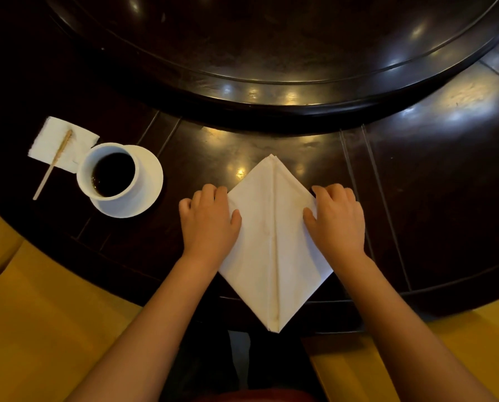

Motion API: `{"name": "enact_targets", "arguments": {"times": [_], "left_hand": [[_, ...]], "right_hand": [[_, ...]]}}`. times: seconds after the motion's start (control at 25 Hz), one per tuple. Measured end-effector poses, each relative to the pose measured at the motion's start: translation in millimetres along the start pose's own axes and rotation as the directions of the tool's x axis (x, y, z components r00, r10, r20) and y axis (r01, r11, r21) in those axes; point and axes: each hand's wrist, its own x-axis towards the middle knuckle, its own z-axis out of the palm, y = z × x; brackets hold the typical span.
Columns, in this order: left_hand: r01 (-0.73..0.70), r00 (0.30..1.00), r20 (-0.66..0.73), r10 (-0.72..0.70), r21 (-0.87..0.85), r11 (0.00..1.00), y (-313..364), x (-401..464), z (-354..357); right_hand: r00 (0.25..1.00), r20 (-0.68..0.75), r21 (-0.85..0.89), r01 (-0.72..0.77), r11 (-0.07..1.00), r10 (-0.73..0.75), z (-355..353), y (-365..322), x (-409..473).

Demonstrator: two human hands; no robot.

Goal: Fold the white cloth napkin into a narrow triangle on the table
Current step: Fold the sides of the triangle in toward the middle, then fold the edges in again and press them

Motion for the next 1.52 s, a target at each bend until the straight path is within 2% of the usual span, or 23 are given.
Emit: {"name": "enact_targets", "arguments": {"times": [0.12, 0.36, 0.44, 0.52, 0.6, 0.72, 0.8, 0.88, 0.96, 1.04, 1.12, 1.2, 1.28, 1.36, 1.44, 1.52], "left_hand": [[0.037, 0.999, 0.020, -0.037, -0.048, 0.998, 1, 8, -3], [0.079, 0.986, 0.161, -0.045, -0.213, 0.974, 1, 21, -14], [0.112, 0.960, 0.278, -0.026, -0.301, 0.947, -1, 26, -21], [0.152, 0.927, 0.376, 0.002, -0.379, 0.913, -5, 32, -26], [0.156, 0.921, 0.389, 0.027, -0.431, 0.889, -11, 37, -29], [0.131, 0.932, 0.358, 0.056, -0.476, 0.870, -17, 41, -35], [0.107, 0.947, 0.312, 0.069, -0.514, 0.851, -16, 45, -46], [0.039, 0.982, 0.176, 0.075, -0.568, 0.822, -11, 51, -66], [-0.080, 0.997, -0.049, 0.064, -0.641, 0.764, -3, 54, -96], [-0.231, 0.961, -0.270, 0.061, -0.659, 0.716, 3, 51, -125], [-0.388, 0.880, -0.461, 0.114, -0.560, 0.732, 6, 41, -142], [-0.495, 0.812, -0.552, 0.190, -0.478, 0.726, 5, 25, -138], [-0.542, 0.805, -0.517, 0.290, -0.443, 0.714, -4, 3, -113], [-0.562, 0.818, -0.380, 0.432, -0.368, 0.741, -19, -25, -76], [-0.561, 0.828, -0.238, 0.508, -0.308, 0.769, -29, -48, -41], [-0.479, 0.878, -0.189, 0.440, -0.309, 0.822, -27, -52, -19]], "right_hand": [[0.998, 0.038, -0.045, -0.043, 0.998, 0.044, -3, -4, 0], [0.987, 0.146, 0.075, -0.076, 0.994, 0.064, -12, -10, 10], [0.973, 0.224, 0.119, -0.089, 0.989, 0.061, -14, -10, 11], [0.935, 0.341, 0.193, -0.173, 0.966, 0.099, -17, -7, 15], [0.901, 0.414, 0.253, -0.251, 0.934, 0.130, -19, -2, 19], [0.889, 0.443, 0.342, -0.290, 0.894, 0.119, -25, 1, 22], [0.913, 0.394, 0.447, -0.293, 0.845, 0.108, -37, 1, 26], [0.963, 0.256, 0.551, -0.220, 0.805, 0.088, -60, 0, 34], [0.996, 0.044, 0.636, -0.083, 0.767, 0.072, -91, -3, 41], [0.988, -0.149, 0.676, 0.076, 0.733, 0.035, -122, -6, 43], [0.956, -0.292, 0.653, 0.224, 0.724, -0.032, -144, -5, 36], [0.925, -0.359, 0.603, 0.330, 0.726, -0.123, -150, 1, 18], [0.916, -0.288, 0.540, 0.396, 0.743, -0.279, -134, 17, -4], [0.920, -0.040, 0.492, 0.357, 0.794, -0.389, -105, 38, -29], [0.920, 0.186, 0.463, 0.227, 0.857, -0.344, -74, 52, -51], [0.963, 0.136, 0.431, 0.152, 0.889, -0.231, -48, 49, -58]]}}
